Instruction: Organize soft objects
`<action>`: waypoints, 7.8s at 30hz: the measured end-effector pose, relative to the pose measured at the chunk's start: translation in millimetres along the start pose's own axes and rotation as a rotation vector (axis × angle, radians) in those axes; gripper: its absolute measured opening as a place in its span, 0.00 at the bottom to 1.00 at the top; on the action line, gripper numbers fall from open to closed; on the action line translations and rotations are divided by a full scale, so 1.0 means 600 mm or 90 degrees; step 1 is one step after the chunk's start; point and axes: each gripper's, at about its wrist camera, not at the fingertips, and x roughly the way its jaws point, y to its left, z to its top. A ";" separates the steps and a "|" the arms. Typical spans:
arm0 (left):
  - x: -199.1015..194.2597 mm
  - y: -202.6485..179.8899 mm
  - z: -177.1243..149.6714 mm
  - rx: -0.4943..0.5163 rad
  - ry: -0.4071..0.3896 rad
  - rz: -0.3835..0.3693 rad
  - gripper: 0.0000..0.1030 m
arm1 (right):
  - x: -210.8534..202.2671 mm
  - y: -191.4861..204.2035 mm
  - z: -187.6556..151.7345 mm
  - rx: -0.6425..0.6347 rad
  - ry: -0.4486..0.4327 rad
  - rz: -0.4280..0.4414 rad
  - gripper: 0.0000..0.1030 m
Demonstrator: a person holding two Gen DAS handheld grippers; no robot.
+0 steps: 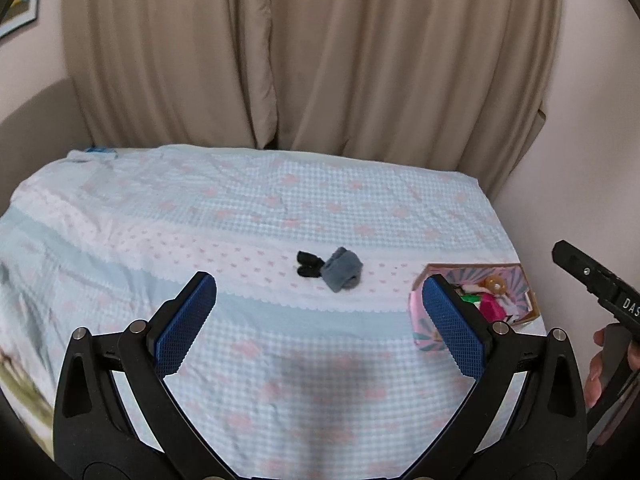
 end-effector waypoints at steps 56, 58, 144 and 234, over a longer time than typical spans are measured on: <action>0.816 0.056 -0.112 0.183 0.215 -0.227 0.14 | 0.740 -0.009 -0.206 0.294 0.191 -0.064 0.50; 0.813 0.058 -0.111 0.182 0.214 -0.226 0.13 | 0.739 -0.010 -0.203 0.294 0.191 -0.062 0.48; 0.556 -0.618 -0.116 0.093 0.311 -0.057 1.00 | 0.294 -0.560 -0.105 -0.017 0.296 -0.091 0.99; -0.270 -0.357 0.020 0.100 -0.241 -0.025 1.00 | -0.307 -0.171 0.074 -0.083 -0.156 -0.120 0.99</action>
